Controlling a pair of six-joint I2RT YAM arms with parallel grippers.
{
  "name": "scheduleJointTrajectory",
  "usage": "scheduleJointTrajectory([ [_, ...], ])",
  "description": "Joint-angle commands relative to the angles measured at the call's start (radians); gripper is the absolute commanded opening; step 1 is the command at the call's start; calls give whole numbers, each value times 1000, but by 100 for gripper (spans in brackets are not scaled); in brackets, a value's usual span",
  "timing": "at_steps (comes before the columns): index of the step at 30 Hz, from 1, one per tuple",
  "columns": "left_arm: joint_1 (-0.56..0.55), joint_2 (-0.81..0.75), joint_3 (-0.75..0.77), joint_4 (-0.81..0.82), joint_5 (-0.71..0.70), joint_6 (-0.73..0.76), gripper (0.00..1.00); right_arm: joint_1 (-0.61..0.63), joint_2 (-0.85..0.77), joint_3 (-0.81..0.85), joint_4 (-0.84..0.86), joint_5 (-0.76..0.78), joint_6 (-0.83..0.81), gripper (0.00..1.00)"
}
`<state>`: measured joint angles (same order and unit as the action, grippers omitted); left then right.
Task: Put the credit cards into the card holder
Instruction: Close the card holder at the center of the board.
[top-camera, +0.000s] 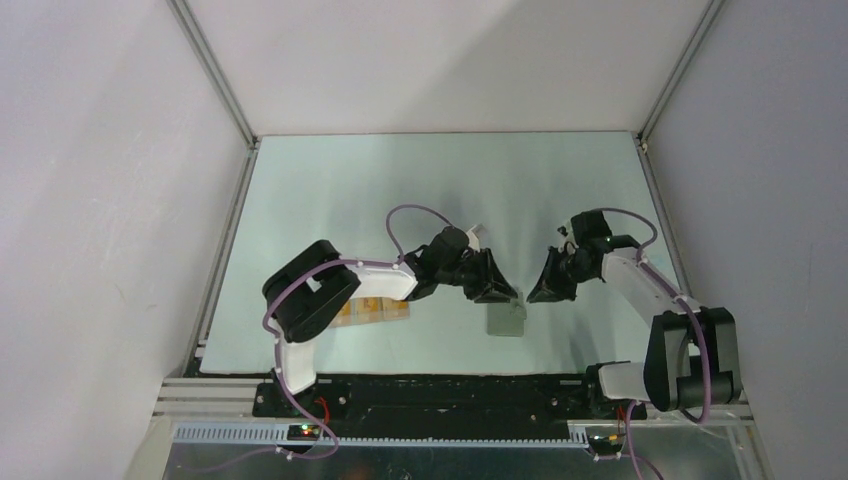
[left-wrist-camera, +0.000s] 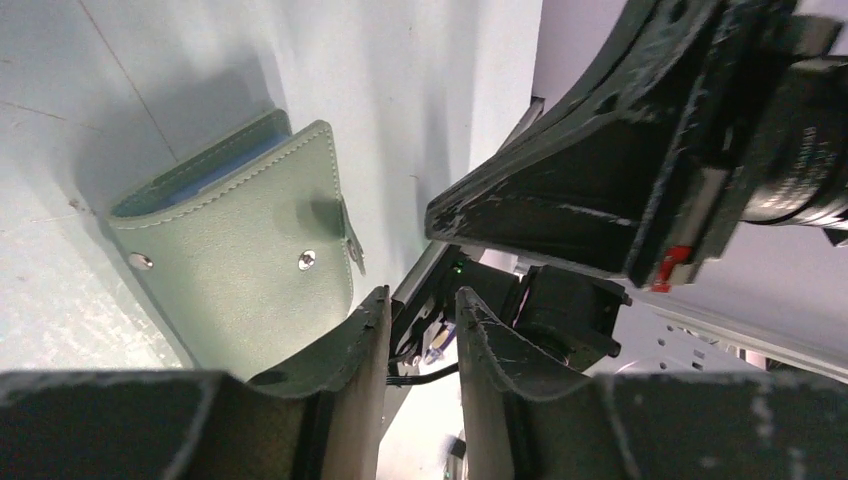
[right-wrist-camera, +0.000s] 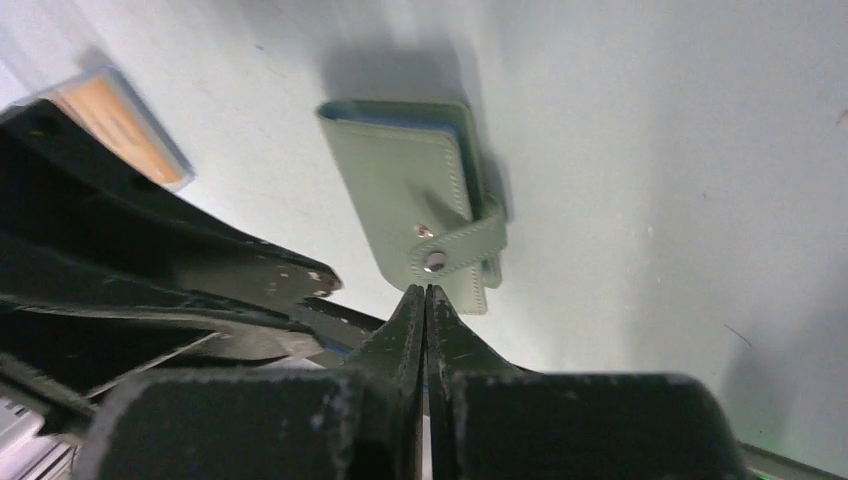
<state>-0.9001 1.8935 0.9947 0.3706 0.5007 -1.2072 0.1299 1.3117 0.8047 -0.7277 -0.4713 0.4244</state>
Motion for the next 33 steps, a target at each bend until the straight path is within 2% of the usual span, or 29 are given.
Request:
scheduleJointTrajectory([
  [1,5,16,-25,51,-2,-20,36,-1,34,-41,-8,16,-7,0],
  [4,6,20,-32,-3,-36,-4,34,1,61,-50,9,13,-13,0],
  [6,5,32,-36,-31,-50,5,30,6,76,-54,20,5,-15,0],
  [8,6,50,-39,-39,-53,8,20,24,86,-55,30,1,-11,0],
  [12,2,90,-27,-42,-49,10,10,53,117,-62,63,7,4,0],
  [18,-1,108,-27,-43,-50,13,6,80,188,-66,125,12,22,0],
  [21,0,98,-30,-41,-44,12,8,86,209,-65,152,13,27,0],
  [25,0,64,-30,-42,-32,5,28,100,227,-65,164,18,33,0],
  [33,0,84,-2,-15,27,-21,35,105,241,-65,171,18,33,0],
])
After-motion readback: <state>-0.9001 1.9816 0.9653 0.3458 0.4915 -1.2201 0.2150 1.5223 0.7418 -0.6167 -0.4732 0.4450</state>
